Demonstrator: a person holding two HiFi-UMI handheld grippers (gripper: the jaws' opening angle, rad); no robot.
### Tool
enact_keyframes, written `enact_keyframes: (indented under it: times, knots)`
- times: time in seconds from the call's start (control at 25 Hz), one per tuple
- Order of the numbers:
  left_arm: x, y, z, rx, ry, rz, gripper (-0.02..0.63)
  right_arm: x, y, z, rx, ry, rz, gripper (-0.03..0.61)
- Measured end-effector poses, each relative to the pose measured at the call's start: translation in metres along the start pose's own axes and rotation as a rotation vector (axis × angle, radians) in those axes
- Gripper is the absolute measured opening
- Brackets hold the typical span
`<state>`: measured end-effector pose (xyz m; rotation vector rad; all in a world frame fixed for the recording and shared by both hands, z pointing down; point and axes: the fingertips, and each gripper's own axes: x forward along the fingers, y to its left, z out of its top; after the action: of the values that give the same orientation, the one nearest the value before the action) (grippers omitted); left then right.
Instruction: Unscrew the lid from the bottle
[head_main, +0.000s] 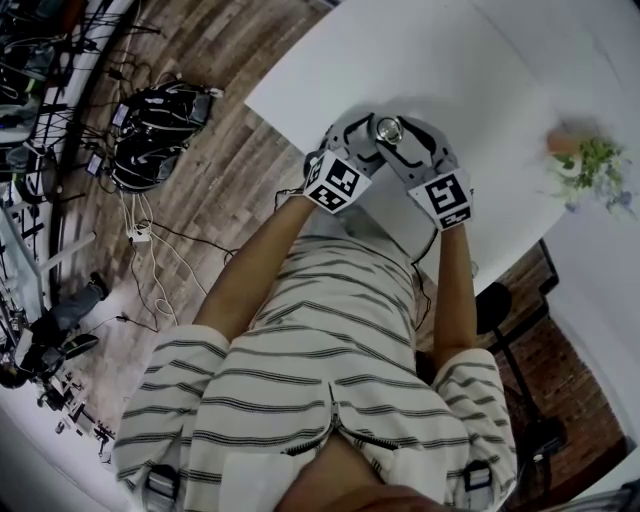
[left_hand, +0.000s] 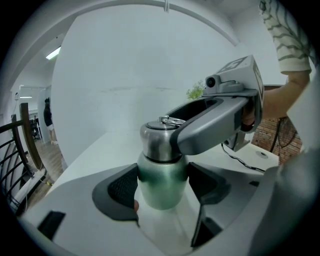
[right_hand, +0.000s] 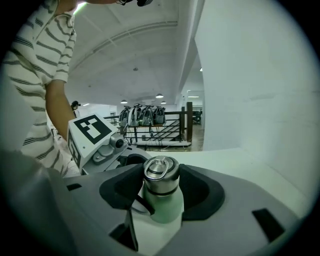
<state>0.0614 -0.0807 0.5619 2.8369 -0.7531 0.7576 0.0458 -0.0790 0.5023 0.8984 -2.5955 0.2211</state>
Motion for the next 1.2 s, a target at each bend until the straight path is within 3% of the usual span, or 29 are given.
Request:
enact_keyframes:
  times: [0.44, 0.6, 0.96, 1.04, 1.12, 1.2]
  knots:
    - [0.002, -0.001, -0.001, 0.005, 0.006, -0.009, 0.316, -0.002, 0.004, -0.003, -0.19, 0.037, 0.423, 0.238]
    - [0.002, 0.0, -0.003, 0.01, 0.013, -0.014, 0.316, 0.0, 0.005, -0.003, -0.232, 0.081, 0.522, 0.238]
    - [0.003, 0.0, 0.0, 0.009, 0.014, -0.016, 0.316, -0.001, 0.004, -0.002, -0.254, 0.105, 0.558, 0.239]
    - [0.004, 0.0, 0.0, 0.01, 0.015, -0.015, 0.316, -0.002, 0.003, -0.002, -0.224, 0.1, 0.538, 0.244]
    - [0.003, -0.001, 0.001, 0.008, 0.015, -0.012, 0.316, -0.005, 0.004, 0.003, -0.189, 0.076, 0.497, 0.326]
    - [0.001, -0.002, 0.002, 0.006, 0.014, -0.01, 0.316, -0.009, 0.005, 0.009, -0.178, 0.035, 0.429, 0.33]
